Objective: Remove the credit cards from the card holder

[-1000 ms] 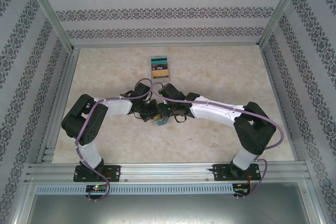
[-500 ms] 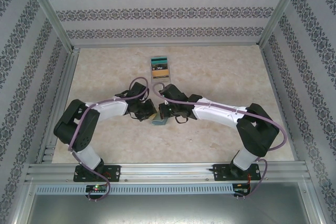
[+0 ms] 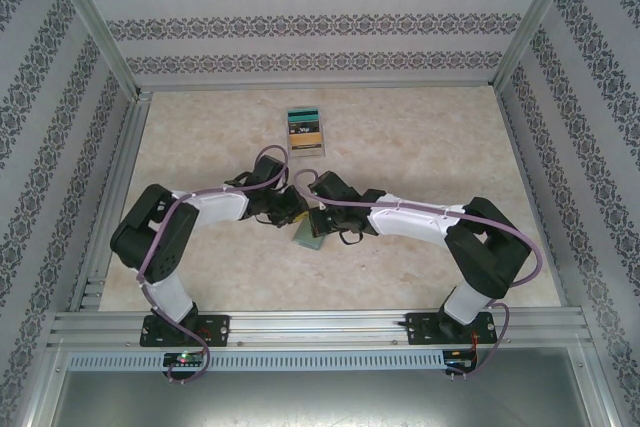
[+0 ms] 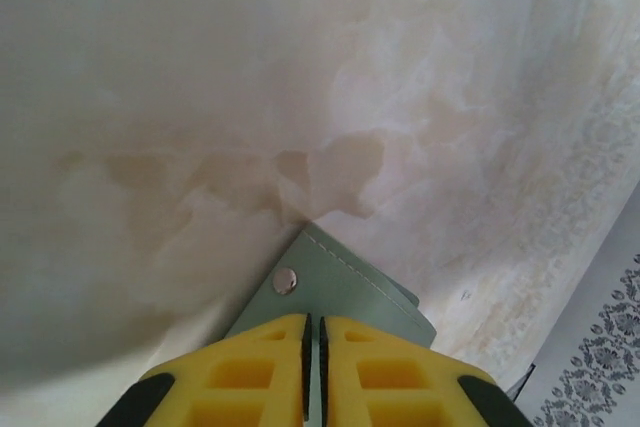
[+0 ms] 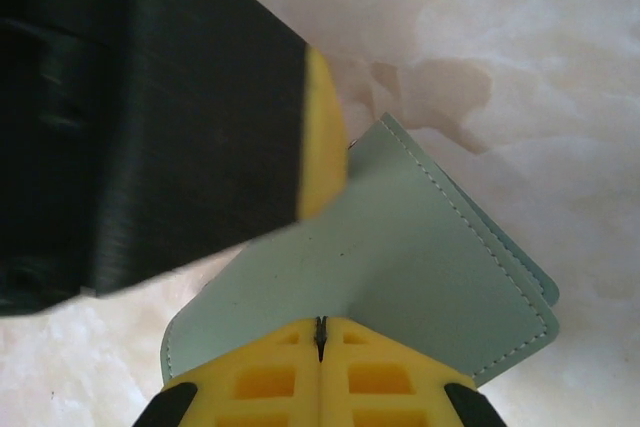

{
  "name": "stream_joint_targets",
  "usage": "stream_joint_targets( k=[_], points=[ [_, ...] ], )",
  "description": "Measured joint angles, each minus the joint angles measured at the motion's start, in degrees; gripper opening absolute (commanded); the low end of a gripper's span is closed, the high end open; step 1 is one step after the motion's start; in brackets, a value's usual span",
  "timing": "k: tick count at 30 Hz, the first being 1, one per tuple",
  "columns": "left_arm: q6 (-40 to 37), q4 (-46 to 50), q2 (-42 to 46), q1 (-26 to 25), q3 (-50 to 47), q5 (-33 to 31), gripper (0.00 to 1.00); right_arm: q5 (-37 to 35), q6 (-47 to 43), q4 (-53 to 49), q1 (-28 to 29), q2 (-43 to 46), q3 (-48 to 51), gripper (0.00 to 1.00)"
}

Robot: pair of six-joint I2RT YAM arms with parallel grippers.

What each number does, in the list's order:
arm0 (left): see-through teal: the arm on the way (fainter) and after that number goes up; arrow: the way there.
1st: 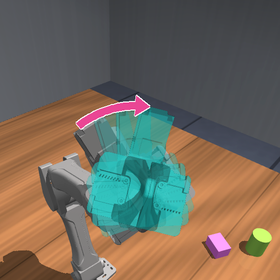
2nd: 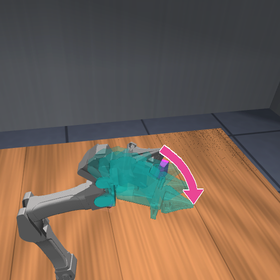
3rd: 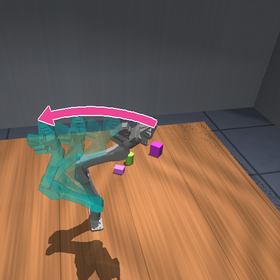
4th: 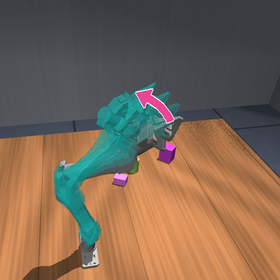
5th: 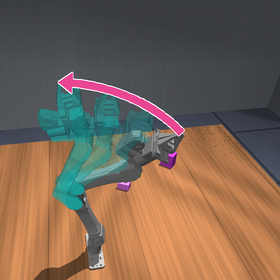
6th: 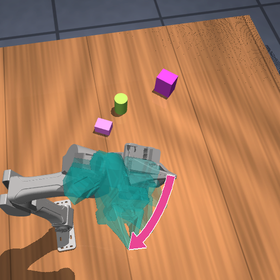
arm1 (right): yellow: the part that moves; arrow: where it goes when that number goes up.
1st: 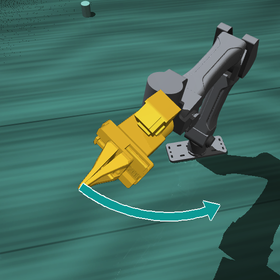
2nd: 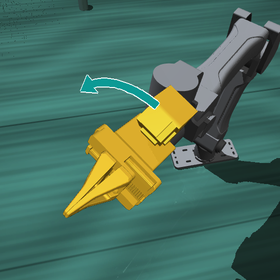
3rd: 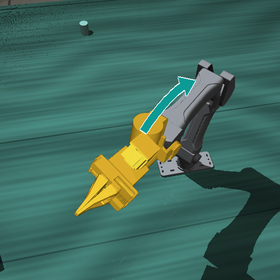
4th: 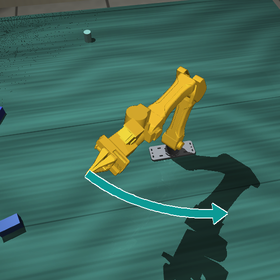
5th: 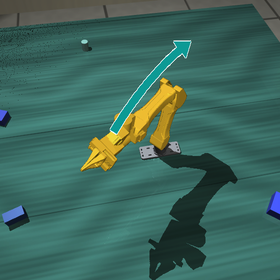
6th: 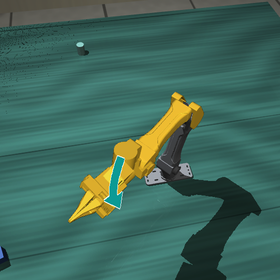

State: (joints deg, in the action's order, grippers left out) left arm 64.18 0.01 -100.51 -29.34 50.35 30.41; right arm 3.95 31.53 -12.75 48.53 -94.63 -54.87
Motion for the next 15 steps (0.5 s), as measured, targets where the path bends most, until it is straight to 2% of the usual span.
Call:
stream_joint_targets(
  k=[5,7,15],
  points=[
    [2.73,-5.29,-3.04,-0.48,0.02,2.60,0.01,-0.11,0.02,0.44,0.00,-0.04,0.76,0.00],
    [2.75,-5.40,-3.82,-0.98,0.61,2.60,0.00,-0.24,0.02,0.48,0.00,-0.04,1.05,0.00],
    [0.07,4.90,-8.15,-2.67,9.49,1.25,0.00,-1.57,0.17,0.61,0.00,0.31,1.46,0.00]
  ],
)
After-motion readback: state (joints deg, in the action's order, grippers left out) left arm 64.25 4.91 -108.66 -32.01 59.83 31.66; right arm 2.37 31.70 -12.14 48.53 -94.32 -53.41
